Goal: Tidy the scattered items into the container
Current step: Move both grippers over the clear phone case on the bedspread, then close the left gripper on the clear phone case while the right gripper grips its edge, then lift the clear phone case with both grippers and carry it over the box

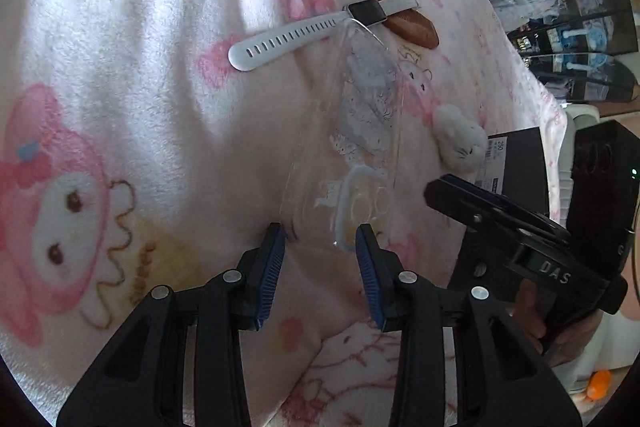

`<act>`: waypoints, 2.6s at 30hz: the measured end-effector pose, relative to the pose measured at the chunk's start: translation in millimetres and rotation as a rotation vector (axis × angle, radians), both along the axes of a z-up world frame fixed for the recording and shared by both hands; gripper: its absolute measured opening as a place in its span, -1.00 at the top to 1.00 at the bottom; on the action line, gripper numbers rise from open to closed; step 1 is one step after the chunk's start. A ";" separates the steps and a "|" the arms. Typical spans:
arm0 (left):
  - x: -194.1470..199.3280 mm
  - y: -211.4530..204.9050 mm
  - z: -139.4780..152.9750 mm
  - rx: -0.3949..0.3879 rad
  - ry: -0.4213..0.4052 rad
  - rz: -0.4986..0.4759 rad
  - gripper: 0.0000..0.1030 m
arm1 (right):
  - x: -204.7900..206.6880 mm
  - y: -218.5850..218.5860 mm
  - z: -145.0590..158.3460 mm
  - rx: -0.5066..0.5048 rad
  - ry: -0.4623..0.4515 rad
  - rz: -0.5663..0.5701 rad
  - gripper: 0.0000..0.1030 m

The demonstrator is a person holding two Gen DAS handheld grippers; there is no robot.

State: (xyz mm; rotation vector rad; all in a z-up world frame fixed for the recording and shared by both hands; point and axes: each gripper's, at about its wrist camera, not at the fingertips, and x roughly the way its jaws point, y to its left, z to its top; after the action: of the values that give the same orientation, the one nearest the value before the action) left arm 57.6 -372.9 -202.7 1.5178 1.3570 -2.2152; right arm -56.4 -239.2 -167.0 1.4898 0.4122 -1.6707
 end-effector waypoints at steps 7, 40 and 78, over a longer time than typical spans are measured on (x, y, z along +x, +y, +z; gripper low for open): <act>17.6 -19.0 16.1 -0.024 0.066 0.074 0.55 | -6.2 -11.3 -7.7 0.012 -0.006 0.016 0.23; 54.0 -86.7 11.6 -0.152 -0.008 0.243 0.27 | 11.3 -56.0 -7.8 -0.053 -0.126 0.231 0.30; 19.2 129.0 180.6 -0.306 0.225 -0.083 0.13 | 47.4 183.0 155.8 -0.307 0.187 -0.139 0.27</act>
State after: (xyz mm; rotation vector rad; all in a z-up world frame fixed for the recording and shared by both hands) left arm 76.8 -243.9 -22.1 1.2712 0.9578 -2.5652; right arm -9.0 -56.2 -11.2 1.1634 0.1429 -1.8956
